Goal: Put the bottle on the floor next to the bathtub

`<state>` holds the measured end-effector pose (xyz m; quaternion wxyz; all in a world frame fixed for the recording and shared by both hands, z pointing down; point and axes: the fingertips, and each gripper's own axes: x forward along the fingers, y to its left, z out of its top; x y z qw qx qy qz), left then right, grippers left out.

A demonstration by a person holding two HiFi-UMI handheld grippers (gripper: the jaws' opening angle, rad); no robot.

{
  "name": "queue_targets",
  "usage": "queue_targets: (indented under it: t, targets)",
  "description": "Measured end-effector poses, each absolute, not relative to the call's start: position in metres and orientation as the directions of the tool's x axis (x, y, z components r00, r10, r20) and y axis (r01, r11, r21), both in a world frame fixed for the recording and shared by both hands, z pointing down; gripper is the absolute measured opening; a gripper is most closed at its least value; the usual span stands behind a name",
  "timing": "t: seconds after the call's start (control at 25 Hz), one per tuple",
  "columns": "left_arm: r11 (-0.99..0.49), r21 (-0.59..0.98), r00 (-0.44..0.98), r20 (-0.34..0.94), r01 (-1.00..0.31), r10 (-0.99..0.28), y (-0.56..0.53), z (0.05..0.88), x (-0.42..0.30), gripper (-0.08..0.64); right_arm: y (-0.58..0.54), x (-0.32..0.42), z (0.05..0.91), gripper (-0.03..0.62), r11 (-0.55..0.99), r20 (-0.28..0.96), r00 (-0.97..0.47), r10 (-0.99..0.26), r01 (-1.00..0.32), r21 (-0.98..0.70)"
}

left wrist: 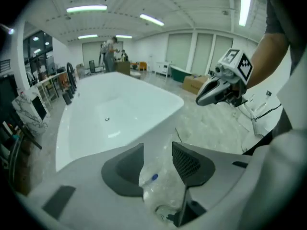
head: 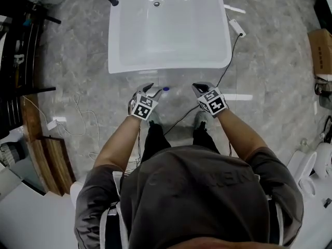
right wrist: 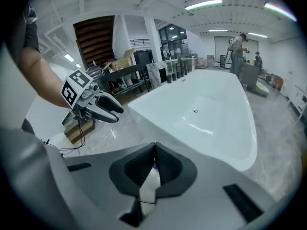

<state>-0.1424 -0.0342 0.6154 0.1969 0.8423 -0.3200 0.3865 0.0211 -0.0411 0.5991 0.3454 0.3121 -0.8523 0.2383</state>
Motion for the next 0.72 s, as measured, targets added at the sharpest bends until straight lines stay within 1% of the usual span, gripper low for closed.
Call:
queue_targets:
  t: [0.08,0.16,0.24,0.32,0.52,0.72]
  targets:
    - [-0.716,0.075,0.534,0.72,-0.694,-0.442,-0.03,0.557,-0.144,0.164,-0.033,0.018,0.555,-0.008,0.696,0.715,-0.59,-0.374,-0.688,-0.205]
    - [-0.7,0.074,0.557,0.668,-0.711,-0.494,-0.024,0.507,-0.153,0.115,-0.026,0.011,0.516,-0.008,0.711,0.696,-0.611,-0.376,-0.673,-0.206]
    - [-0.68,0.085,0.575,0.614,-0.729,-0.54,-0.021,0.464,-0.161,0.089,-0.023,0.004,0.48,-0.008,0.729,0.668,-0.638,-0.383,-0.653,-0.205]
    - [-0.667,0.106,0.601,0.555,-0.737,-0.575,-0.012,0.429,-0.163,0.083,-0.016,0.001,0.449,-0.008,0.746,0.634,-0.668,-0.39,-0.633,-0.207]
    - [-0.629,0.152,0.627,0.413,-0.762,-0.661,0.005,0.363,-0.172,0.038,-0.008,-0.004,0.387,-0.008,0.789,0.55,-0.724,-0.416,-0.588,-0.179]
    - [-0.602,0.187,0.628,0.308,-0.776,-0.714,0.009,0.329,-0.173,0.006,-0.007,0.002,0.354,-0.008,0.801,0.472,-0.753,-0.459,-0.58,-0.147]
